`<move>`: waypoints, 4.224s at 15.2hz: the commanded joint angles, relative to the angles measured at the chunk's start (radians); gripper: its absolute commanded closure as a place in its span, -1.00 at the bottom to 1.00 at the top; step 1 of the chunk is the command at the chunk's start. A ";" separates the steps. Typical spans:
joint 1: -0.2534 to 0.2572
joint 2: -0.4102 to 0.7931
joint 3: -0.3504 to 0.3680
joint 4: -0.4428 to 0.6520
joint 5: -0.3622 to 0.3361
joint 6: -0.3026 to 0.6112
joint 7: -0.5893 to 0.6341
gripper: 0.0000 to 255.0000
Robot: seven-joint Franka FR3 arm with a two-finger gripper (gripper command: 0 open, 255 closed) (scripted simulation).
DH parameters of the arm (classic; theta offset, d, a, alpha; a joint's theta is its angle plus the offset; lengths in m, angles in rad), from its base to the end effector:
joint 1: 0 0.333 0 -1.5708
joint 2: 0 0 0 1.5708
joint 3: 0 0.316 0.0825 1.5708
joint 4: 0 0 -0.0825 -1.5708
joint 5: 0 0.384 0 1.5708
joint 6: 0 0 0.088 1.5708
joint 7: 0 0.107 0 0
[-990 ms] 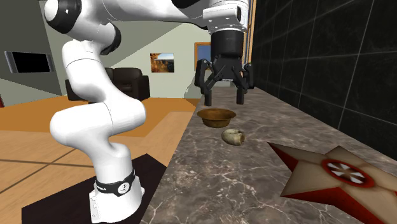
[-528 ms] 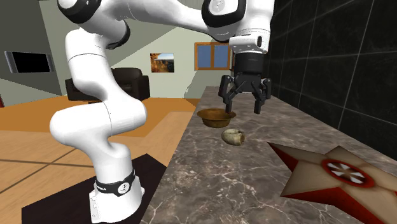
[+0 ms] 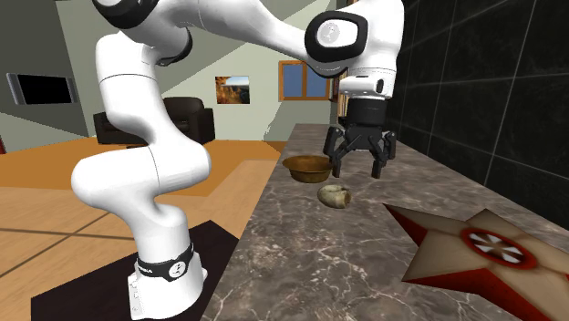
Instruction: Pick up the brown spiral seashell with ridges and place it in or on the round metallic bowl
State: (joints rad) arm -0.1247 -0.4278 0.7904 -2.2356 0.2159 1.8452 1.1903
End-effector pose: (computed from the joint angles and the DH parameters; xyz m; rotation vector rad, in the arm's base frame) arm 0.3307 0.3125 0.4792 2.8709 -0.9668 0.0472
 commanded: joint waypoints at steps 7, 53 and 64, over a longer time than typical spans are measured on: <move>0.002 -0.002 0.002 -0.037 0.005 0.035 -0.005 -1.00; 0.175 -0.328 -0.353 -0.491 0.602 0.241 -0.132 1.00; 0.155 -0.373 -0.403 -0.379 0.529 0.097 -0.062 1.00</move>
State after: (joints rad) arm 0.0316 -0.7965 0.3917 -2.6256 0.7508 1.9557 1.1210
